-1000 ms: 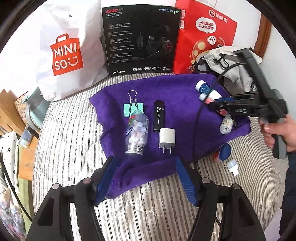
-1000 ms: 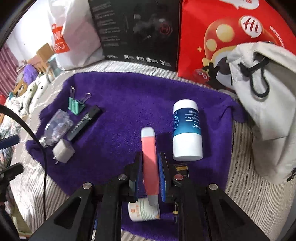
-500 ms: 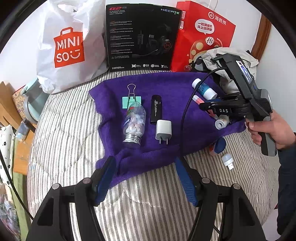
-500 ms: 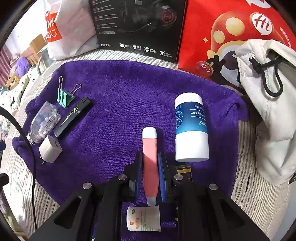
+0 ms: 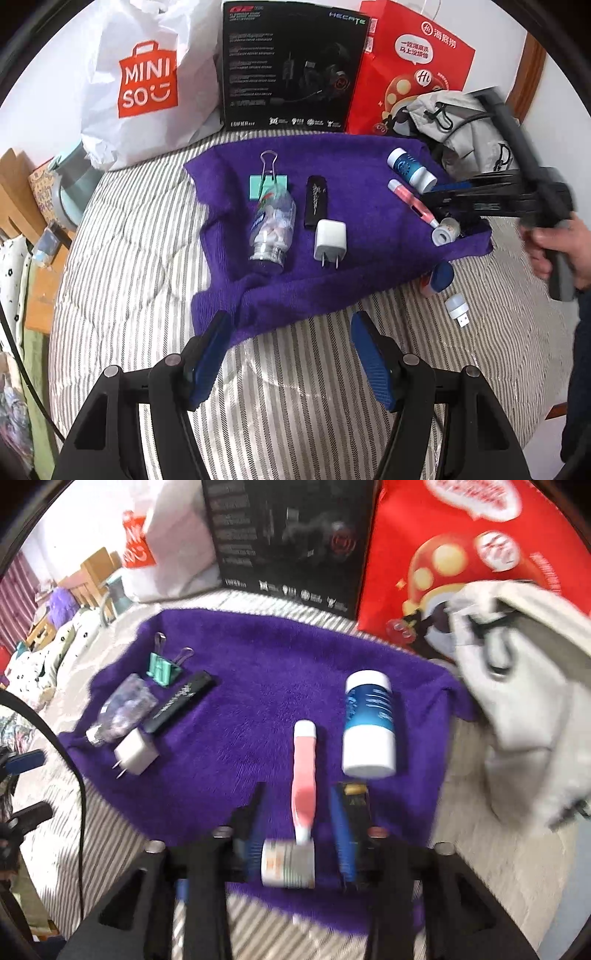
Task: Organize rigid objects
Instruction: 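Lower the pink tube onto the towel by the small jar and open the right tool, then grasp the blue-capped pink container with the left tool while the right tool grasps the white USB lamp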
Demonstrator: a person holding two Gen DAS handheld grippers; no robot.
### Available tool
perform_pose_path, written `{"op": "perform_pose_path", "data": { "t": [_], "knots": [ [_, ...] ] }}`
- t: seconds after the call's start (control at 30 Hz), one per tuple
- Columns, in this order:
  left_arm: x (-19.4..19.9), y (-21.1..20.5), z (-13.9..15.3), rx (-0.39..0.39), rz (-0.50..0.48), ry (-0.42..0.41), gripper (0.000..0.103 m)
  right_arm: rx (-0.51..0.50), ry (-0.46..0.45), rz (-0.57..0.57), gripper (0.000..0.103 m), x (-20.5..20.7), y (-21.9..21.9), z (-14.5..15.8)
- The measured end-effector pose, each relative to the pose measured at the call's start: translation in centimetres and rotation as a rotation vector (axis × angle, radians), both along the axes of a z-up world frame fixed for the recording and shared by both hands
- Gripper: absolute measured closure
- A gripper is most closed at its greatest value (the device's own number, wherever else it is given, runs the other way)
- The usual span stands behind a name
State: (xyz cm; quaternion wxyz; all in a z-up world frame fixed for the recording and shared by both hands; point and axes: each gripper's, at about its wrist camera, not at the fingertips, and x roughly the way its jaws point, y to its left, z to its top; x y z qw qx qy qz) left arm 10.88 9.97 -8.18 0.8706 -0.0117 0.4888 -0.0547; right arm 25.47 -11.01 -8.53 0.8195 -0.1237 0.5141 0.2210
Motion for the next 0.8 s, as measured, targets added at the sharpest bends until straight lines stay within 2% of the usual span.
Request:
{"op": "perform_pose_path", "data": {
  "t": [0.17,0.33,0.6,0.8],
  "knots": [
    [-0.4,-1.3,-0.7,-0.051,-0.037,0.0,0.038,0.056,-0.05,-0.023,0.051,-4.8,-3.6,3.0],
    [-0.2,-5.3,-0.8,-0.023,-0.13,-0.026,0.038,0.122,-0.053,-0.089,0.049,-10.0,-8.5,4.1],
    [1.6,-10.5,-2.5,-0.017,-0.263,-0.031,0.038,0.177,0.002,-0.249,0.049,-16.2,-14.4,2.4],
    [2.4,-11.9,-3.6,-0.018,-0.308,-0.019,0.038,0.207,0.048,-0.324,0.049,-18.9,-16.0,0.4]
  ]
}}
